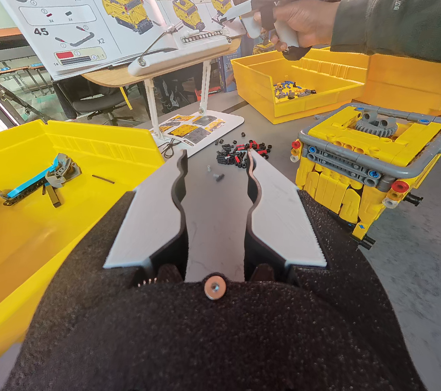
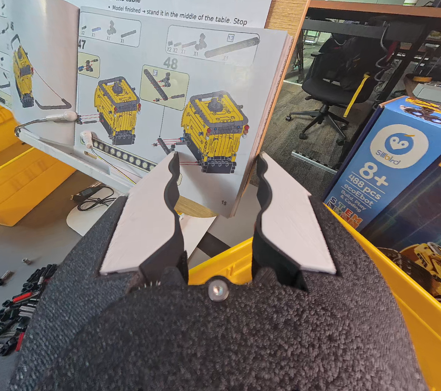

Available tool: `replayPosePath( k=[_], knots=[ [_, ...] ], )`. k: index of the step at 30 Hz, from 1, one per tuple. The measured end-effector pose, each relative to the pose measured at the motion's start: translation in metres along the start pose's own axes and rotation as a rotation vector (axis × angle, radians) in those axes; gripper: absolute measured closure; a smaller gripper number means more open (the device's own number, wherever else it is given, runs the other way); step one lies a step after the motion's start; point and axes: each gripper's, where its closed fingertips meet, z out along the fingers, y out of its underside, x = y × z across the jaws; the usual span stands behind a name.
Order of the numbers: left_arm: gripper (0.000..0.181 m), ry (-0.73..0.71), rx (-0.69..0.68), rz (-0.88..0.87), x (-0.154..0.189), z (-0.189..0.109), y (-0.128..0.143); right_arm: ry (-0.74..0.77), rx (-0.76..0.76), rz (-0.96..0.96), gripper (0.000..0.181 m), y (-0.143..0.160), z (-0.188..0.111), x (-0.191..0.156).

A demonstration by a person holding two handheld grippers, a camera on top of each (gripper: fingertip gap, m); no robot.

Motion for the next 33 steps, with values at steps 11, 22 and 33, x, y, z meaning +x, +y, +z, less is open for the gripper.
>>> replayPosePath(
  k=[11,22,33],
  knots=[
    [0.133,-0.001,-0.018,-0.019,-0.002,0.001,0.004,0.140,0.038,-0.121,0.110,-0.017,-0.015,0.011],
    [0.134,0.006,-0.027,-0.022,0.000,0.002,0.005,0.057,0.242,-0.329,0.176,-0.092,0.006,-0.124],
    [0.134,0.010,-0.025,-0.060,-0.005,0.000,0.004,0.077,0.174,-0.298,0.177,-0.077,0.059,-0.128]
  ],
)
